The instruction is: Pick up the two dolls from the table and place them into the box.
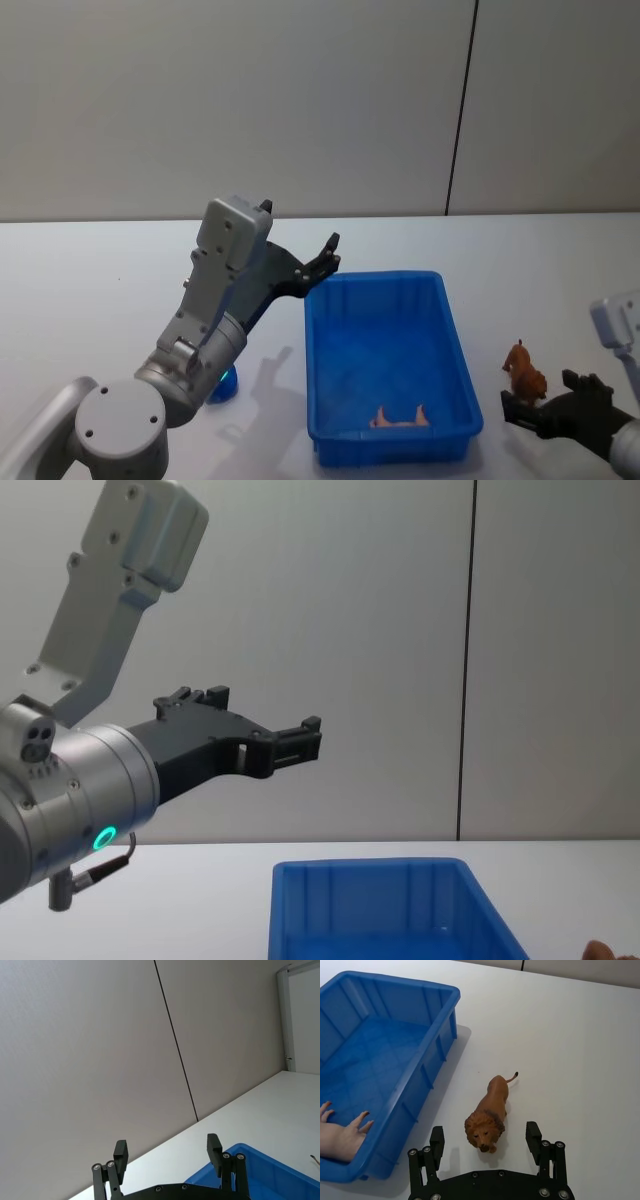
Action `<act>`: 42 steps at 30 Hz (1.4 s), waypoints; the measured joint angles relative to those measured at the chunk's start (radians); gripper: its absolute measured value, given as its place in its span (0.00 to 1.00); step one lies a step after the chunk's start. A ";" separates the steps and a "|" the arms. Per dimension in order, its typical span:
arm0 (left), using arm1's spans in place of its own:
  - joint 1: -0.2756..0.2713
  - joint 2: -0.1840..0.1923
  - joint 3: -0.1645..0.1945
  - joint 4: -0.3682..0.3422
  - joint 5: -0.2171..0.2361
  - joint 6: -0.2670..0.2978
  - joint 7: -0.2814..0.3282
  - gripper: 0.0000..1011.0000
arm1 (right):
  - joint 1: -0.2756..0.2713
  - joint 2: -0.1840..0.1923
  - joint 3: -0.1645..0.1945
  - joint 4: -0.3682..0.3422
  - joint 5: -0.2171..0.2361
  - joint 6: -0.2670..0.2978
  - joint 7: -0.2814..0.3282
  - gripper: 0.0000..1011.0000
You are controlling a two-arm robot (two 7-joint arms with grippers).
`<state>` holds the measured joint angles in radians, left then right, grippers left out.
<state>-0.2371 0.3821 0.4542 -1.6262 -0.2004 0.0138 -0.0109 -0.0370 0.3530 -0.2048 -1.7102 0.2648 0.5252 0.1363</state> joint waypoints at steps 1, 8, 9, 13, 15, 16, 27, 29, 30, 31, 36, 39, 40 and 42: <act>0.000 0.000 0.000 0.000 0.000 0.000 0.000 0.99 | 0.009 -0.005 -0.003 0.010 -0.006 0.003 0.003 0.99; 0.000 0.000 0.000 0.000 0.000 0.000 0.000 0.99 | 0.041 -0.024 -0.013 0.045 -0.032 0.009 0.014 0.99; 0.000 0.000 0.000 0.000 0.000 0.000 0.000 0.99 | 0.046 -0.027 -0.015 0.050 -0.037 0.010 0.015 0.99; 0.000 0.000 0.000 0.000 0.000 0.000 0.000 0.99 | 0.054 -0.033 -0.018 0.060 -0.044 0.011 0.018 0.99; 0.000 0.000 0.000 0.000 0.000 0.000 0.000 0.99 | 0.059 -0.036 -0.020 0.066 -0.049 0.012 0.020 0.93; 0.000 0.000 0.000 0.000 0.000 0.000 0.000 0.99 | 0.061 -0.037 -0.020 0.067 -0.050 0.012 0.020 0.92; 0.000 0.000 0.000 0.000 0.000 0.000 0.000 0.99 | 0.075 -0.045 -0.025 0.084 -0.063 0.014 0.025 0.62; 0.000 0.000 0.000 0.000 0.000 0.000 0.000 0.99 | 0.077 -0.046 -0.025 0.086 -0.064 0.014 0.025 0.54; 0.000 0.000 0.000 0.000 0.000 0.000 0.000 0.99 | 0.078 -0.047 -0.026 0.086 -0.064 0.014 0.025 0.50; 0.000 0.000 0.000 0.000 0.000 0.000 0.000 0.99 | 0.078 -0.047 -0.026 0.086 -0.065 0.014 0.025 0.48; 0.000 0.000 0.000 0.000 0.000 0.000 0.000 0.99 | 0.080 -0.048 -0.026 0.089 -0.066 0.014 0.026 0.43; 0.000 0.000 0.000 0.000 0.000 0.000 0.000 0.99 | 0.080 -0.048 -0.026 0.089 -0.067 0.014 0.027 0.43; 0.000 0.000 0.000 0.000 0.000 0.000 0.000 0.99 | 0.080 -0.048 -0.026 0.088 -0.067 0.013 0.027 0.43; 0.000 0.000 0.000 0.000 0.000 0.000 0.000 0.99 | 0.079 -0.047 -0.026 0.086 -0.068 0.010 0.027 0.43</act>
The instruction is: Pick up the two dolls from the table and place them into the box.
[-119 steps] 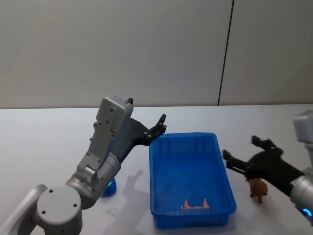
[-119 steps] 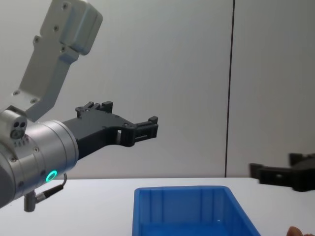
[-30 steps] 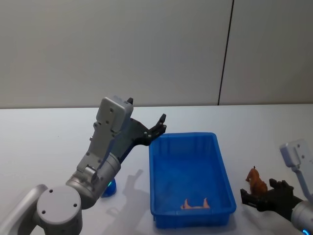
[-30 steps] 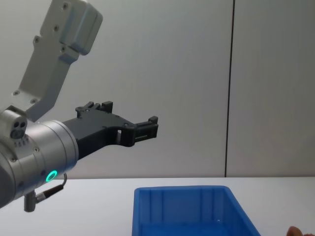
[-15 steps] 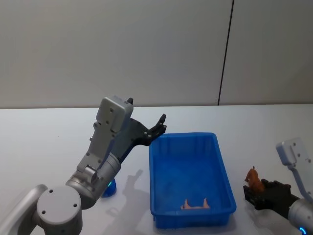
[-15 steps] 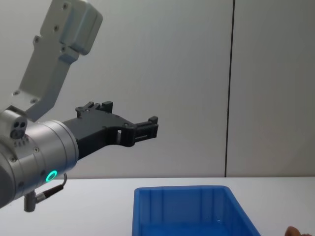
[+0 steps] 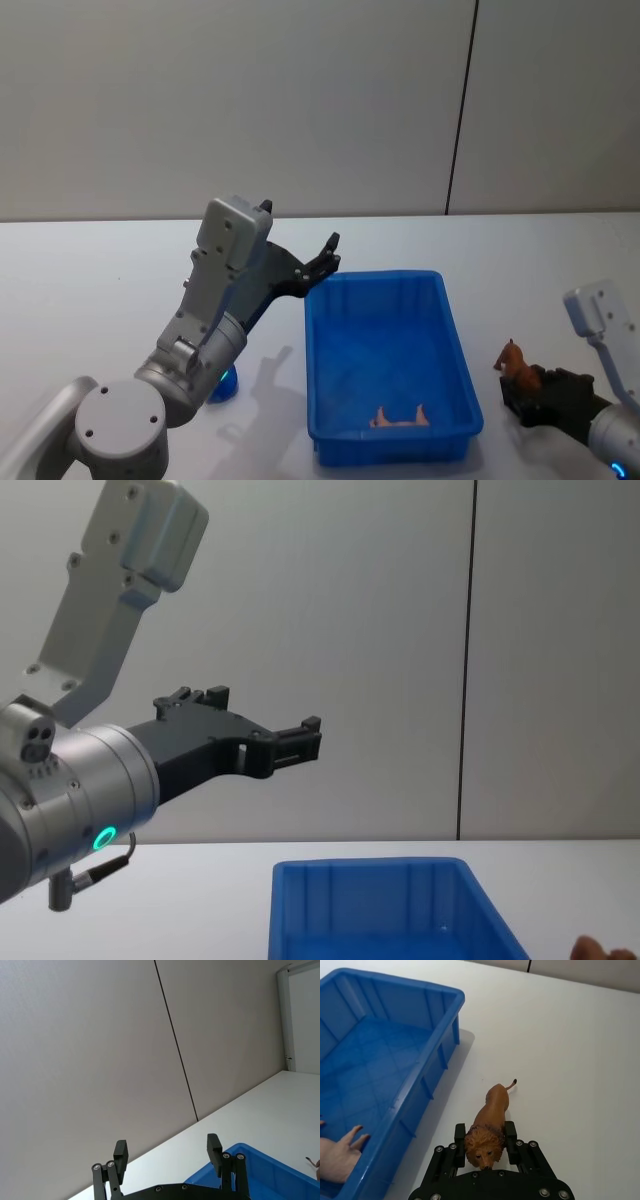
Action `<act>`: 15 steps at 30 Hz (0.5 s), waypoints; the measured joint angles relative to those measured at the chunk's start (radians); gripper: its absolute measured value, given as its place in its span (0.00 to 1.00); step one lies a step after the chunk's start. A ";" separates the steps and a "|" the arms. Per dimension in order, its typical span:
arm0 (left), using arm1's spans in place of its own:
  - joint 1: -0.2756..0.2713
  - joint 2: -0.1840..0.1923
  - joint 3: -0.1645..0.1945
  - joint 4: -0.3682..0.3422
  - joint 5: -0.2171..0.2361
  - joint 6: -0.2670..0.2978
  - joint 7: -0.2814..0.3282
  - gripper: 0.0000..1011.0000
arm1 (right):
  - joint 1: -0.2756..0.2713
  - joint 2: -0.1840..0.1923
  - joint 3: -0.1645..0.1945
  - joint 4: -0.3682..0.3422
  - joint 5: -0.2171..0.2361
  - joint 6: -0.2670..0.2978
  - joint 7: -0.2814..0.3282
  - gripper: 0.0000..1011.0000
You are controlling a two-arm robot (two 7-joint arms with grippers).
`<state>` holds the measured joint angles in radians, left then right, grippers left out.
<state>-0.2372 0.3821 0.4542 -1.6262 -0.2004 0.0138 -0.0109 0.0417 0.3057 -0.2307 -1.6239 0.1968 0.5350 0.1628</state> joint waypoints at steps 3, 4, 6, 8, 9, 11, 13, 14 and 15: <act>0.000 0.000 0.000 0.000 0.000 0.000 0.000 0.99 | -0.003 0.003 0.003 -0.010 -0.004 -0.016 -0.005 0.44; 0.000 0.000 0.000 0.000 0.000 0.000 0.000 0.99 | -0.003 0.003 0.003 -0.013 -0.005 -0.019 -0.006 0.43; 0.000 0.000 0.000 0.000 0.000 0.000 0.000 0.99 | -0.005 0.006 0.005 -0.021 -0.009 -0.032 -0.010 0.43; 0.000 0.000 0.000 0.000 0.000 0.000 0.000 0.99 | -0.007 0.007 0.007 -0.029 -0.013 -0.042 -0.013 0.43; 0.000 0.000 0.000 0.000 0.000 0.000 0.000 0.99 | -0.007 0.008 0.007 -0.032 -0.014 -0.046 -0.014 0.43; 0.000 0.000 0.000 0.000 0.000 0.000 0.000 0.99 | -0.008 0.010 0.008 -0.045 -0.020 -0.060 -0.017 0.43; 0.000 0.000 0.000 0.000 0.000 0.000 0.000 0.99 | -0.009 0.013 0.010 -0.057 -0.026 -0.075 -0.018 0.43; 0.000 0.000 0.000 0.000 0.000 0.000 0.000 0.99 | -0.009 0.013 0.011 -0.061 -0.027 -0.079 -0.018 0.43; 0.000 0.000 0.000 0.000 0.000 0.000 0.000 0.99 | -0.009 0.014 0.011 -0.065 -0.030 -0.086 -0.018 0.43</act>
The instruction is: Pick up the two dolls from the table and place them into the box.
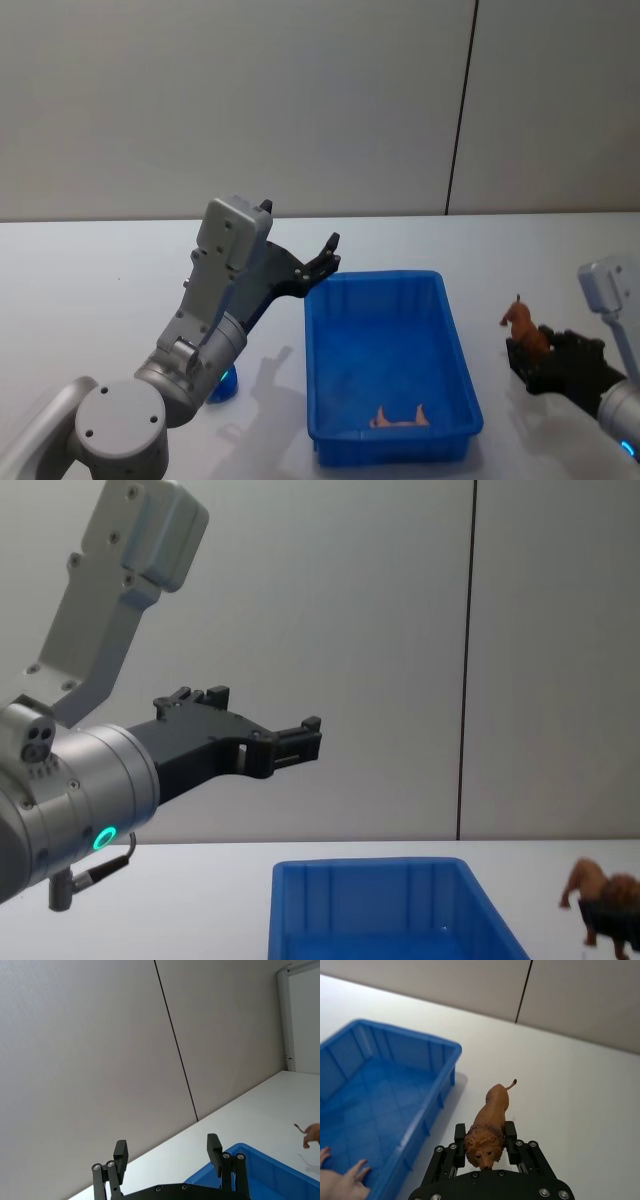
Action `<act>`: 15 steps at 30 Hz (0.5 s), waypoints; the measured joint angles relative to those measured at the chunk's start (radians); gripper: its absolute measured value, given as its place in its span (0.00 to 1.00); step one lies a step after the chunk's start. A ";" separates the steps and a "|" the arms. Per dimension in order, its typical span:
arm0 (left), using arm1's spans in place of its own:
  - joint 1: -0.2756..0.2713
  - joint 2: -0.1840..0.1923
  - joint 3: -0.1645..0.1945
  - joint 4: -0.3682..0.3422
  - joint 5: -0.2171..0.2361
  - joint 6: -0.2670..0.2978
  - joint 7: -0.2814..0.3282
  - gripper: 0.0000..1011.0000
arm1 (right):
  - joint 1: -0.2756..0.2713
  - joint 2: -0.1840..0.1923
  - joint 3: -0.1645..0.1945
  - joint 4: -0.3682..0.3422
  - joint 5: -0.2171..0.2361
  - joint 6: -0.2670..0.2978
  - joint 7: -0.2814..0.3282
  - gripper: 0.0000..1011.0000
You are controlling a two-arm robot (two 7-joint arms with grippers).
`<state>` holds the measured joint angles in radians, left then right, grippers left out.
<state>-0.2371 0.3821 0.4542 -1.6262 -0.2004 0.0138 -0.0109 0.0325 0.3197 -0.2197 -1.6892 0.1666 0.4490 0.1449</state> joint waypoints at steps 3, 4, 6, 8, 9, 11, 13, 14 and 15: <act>0.000 0.000 0.000 0.000 0.000 0.000 0.000 0.99 | 0.001 0.002 0.001 -0.020 -0.008 -0.022 0.008 0.43; 0.000 0.000 0.000 0.000 0.000 0.000 0.000 0.99 | 0.001 0.003 0.001 -0.024 -0.009 -0.025 0.010 0.43; 0.000 0.000 0.000 0.000 0.000 0.000 0.000 0.99 | 0.004 0.004 0.001 -0.037 -0.014 -0.042 0.022 0.43; 0.000 0.000 0.000 0.000 0.000 0.000 0.000 0.99 | 0.008 0.004 0.000 -0.048 -0.016 -0.056 0.038 0.43; 0.000 0.000 0.000 0.000 0.000 0.000 0.000 0.99 | 0.009 0.004 0.000 -0.050 -0.017 -0.060 0.044 0.43; 0.000 0.000 0.000 0.000 0.000 0.000 0.000 0.99 | 0.015 0.003 -0.003 -0.059 -0.017 -0.071 0.064 0.43; 0.000 0.000 0.000 0.000 0.000 0.000 0.000 0.99 | 0.018 0.002 -0.004 -0.064 -0.018 -0.077 0.077 0.43; 0.000 0.000 0.000 0.000 0.000 0.000 0.000 0.99 | 0.021 0.001 -0.005 -0.066 -0.018 -0.080 0.084 0.43; 0.000 0.000 0.000 0.000 0.000 0.000 0.000 0.99 | 0.025 0.000 -0.007 -0.070 -0.017 -0.086 0.102 0.43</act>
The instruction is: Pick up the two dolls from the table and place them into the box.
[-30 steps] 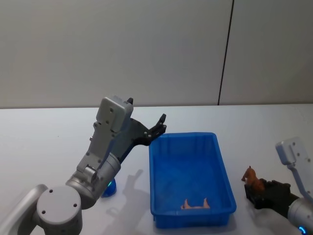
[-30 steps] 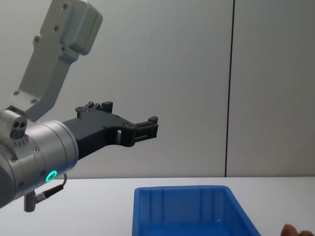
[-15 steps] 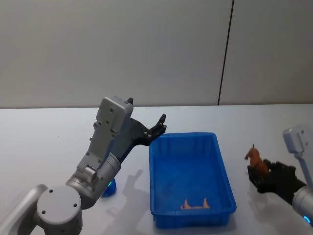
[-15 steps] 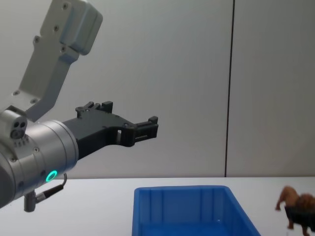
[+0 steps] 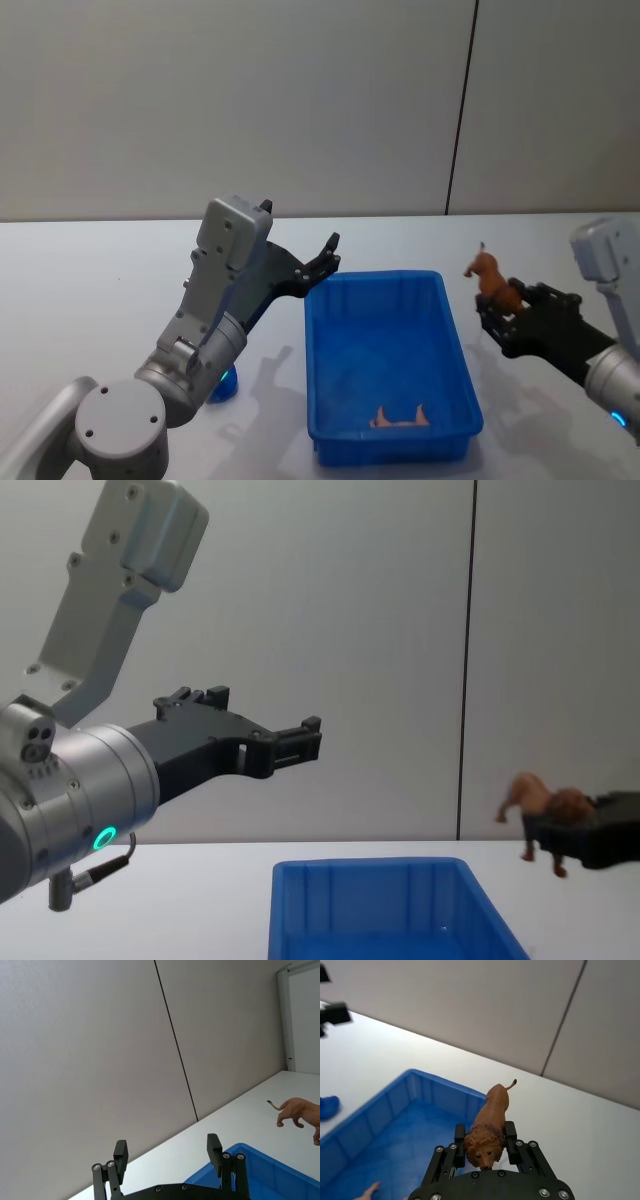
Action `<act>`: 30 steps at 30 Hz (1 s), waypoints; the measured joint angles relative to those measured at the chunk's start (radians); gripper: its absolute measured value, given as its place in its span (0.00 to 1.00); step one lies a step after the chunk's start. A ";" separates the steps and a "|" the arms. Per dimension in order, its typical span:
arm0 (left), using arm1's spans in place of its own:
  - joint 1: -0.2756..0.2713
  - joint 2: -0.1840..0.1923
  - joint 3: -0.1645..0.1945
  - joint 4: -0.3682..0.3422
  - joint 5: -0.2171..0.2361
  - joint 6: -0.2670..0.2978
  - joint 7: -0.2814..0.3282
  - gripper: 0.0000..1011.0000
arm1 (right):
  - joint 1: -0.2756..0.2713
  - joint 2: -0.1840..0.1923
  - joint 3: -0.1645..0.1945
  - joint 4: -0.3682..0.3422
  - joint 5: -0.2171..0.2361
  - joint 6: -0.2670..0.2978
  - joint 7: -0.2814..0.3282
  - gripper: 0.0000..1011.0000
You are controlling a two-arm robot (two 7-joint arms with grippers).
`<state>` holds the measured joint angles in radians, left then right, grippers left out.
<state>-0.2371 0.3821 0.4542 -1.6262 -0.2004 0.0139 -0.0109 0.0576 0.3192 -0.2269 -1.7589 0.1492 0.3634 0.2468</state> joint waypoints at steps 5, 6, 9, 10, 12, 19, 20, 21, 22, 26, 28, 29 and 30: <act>0.000 0.000 0.000 0.000 0.000 0.000 0.000 0.99 | 0.016 -0.007 -0.007 -0.006 0.004 -0.009 0.050 0.43; 0.000 0.000 0.000 0.000 0.000 0.000 0.000 0.99 | 0.023 -0.010 -0.011 -0.006 0.006 -0.010 0.067 0.43; 0.000 0.000 0.000 0.000 0.000 0.000 0.000 0.99 | 0.036 -0.017 -0.016 -0.006 0.011 -0.010 0.106 0.43; 0.000 0.000 0.000 0.000 0.000 0.000 0.000 0.99 | 0.039 -0.019 -0.018 -0.006 0.012 -0.010 0.115 0.43; 0.000 0.000 0.000 0.000 0.000 0.000 0.000 0.99 | 0.047 -0.023 -0.022 -0.005 0.015 -0.010 0.135 0.43; 0.000 0.000 0.000 0.000 0.000 0.000 0.000 0.99 | 0.086 -0.046 -0.042 0.011 0.030 0.000 0.233 0.53; 0.000 0.000 0.000 0.000 0.000 0.000 0.000 0.99 | 0.092 -0.050 -0.045 0.014 0.031 0.001 0.243 0.55; 0.000 0.000 0.000 0.000 0.000 0.000 0.000 0.99 | 0.096 -0.052 -0.047 0.017 0.033 0.003 0.252 0.57; 0.000 0.000 0.000 0.000 0.000 0.000 0.000 0.99 | 0.106 -0.058 -0.052 0.022 0.036 0.006 0.274 0.61; 0.000 0.000 0.000 0.000 0.000 0.000 0.000 0.99 | 0.126 -0.072 -0.062 0.035 0.044 0.016 0.317 0.74; 0.000 0.000 0.000 0.000 0.000 0.000 0.000 0.99 | 0.133 -0.076 -0.066 0.040 0.047 0.020 0.330 0.82; 0.000 0.000 0.000 0.000 0.000 0.000 0.000 0.99 | 0.139 -0.080 -0.069 0.043 0.049 0.023 0.342 0.82; 0.000 0.000 0.000 0.000 0.000 0.000 0.000 0.99 | 0.145 -0.084 -0.072 0.047 0.051 0.025 0.353 0.85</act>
<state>-0.2371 0.3821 0.4542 -1.6262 -0.2004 0.0138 -0.0109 0.2022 0.2353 -0.2985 -1.7123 0.2001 0.3887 0.5994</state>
